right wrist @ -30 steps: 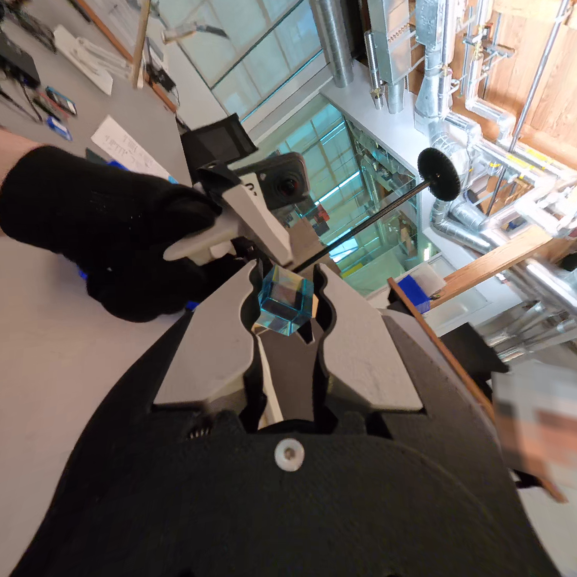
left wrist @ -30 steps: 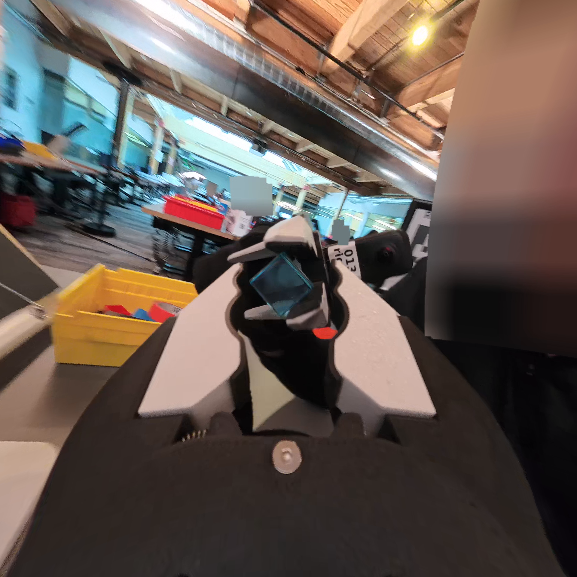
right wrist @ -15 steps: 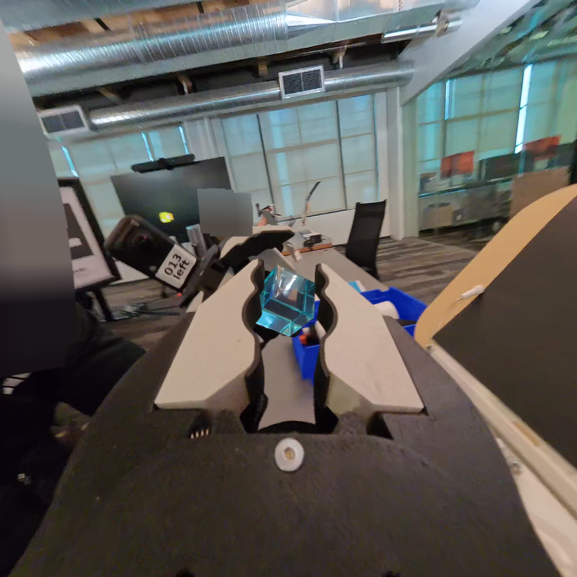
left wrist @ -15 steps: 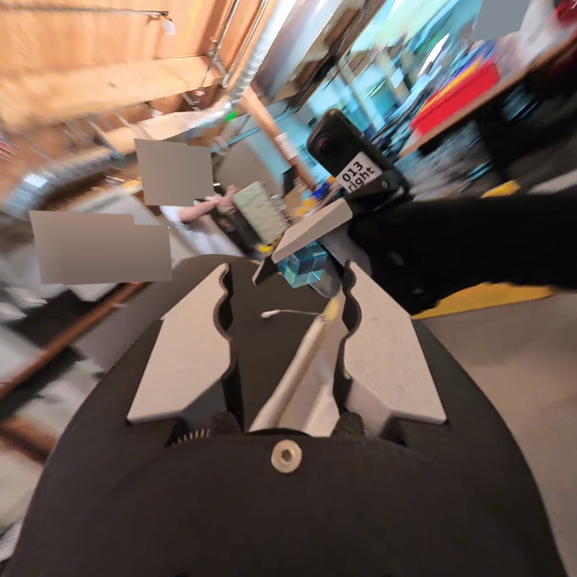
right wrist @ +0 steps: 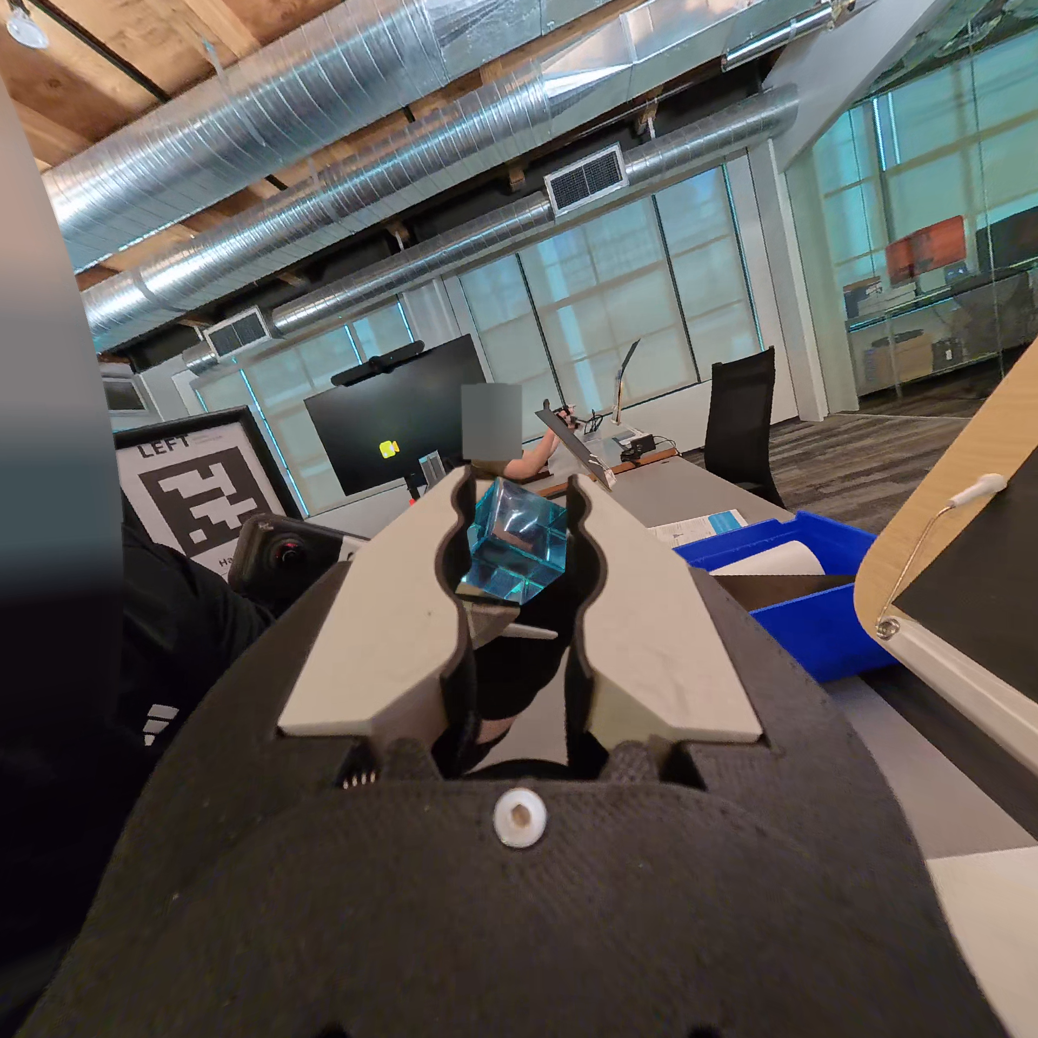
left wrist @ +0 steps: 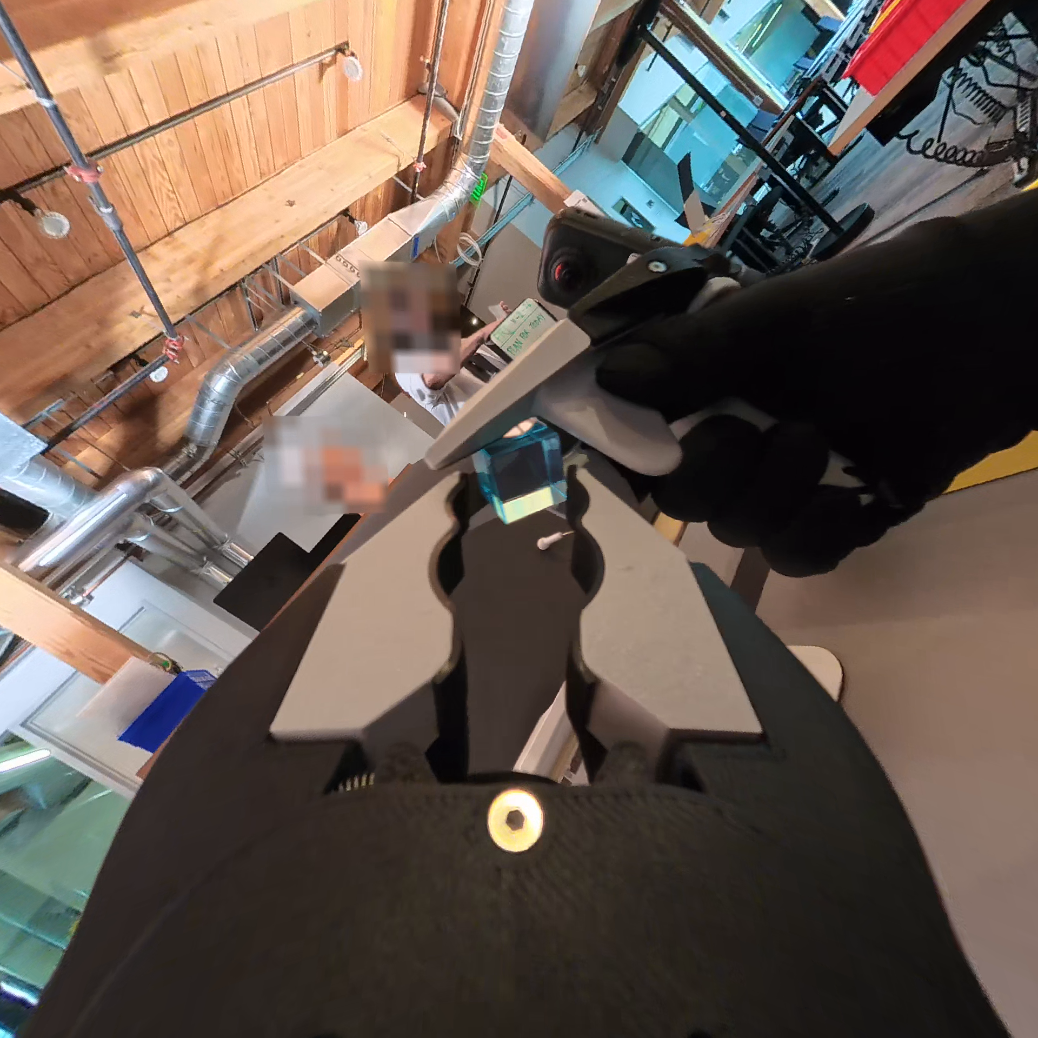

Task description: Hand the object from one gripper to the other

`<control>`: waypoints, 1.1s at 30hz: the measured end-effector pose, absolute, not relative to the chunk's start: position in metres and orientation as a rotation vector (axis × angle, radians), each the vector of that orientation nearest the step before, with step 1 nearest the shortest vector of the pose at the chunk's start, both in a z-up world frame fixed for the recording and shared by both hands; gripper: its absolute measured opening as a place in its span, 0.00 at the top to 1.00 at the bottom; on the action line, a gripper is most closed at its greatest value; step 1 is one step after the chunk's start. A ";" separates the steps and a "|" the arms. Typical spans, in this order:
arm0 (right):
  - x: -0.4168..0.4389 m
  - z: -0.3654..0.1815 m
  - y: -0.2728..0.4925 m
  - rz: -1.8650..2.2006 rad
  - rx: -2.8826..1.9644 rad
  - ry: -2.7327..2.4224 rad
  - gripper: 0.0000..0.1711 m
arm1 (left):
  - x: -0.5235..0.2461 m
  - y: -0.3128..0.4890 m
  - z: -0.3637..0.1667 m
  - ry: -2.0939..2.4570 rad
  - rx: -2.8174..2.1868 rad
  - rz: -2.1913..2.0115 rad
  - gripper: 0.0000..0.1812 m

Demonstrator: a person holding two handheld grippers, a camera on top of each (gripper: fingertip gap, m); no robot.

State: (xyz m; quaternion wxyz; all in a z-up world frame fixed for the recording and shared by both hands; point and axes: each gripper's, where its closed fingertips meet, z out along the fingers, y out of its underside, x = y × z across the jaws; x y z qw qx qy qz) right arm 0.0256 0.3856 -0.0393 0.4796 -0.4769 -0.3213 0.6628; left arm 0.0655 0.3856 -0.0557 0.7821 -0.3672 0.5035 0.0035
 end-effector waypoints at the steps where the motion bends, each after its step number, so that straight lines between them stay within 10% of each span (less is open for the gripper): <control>1: 0.026 -0.038 0.386 1.626 -1.159 -0.774 0.82 | 0.066 0.385 -0.056 1.086 -0.790 0.013 0.84; 14: 0.040 -0.031 0.383 1.348 -1.086 -0.887 0.73 | 0.062 0.370 -0.052 1.166 -0.822 -0.240 0.86; 33: 0.026 -0.051 0.317 1.113 -0.898 -1.359 0.85 | 0.041 0.315 -0.058 1.417 -0.819 -0.943 0.86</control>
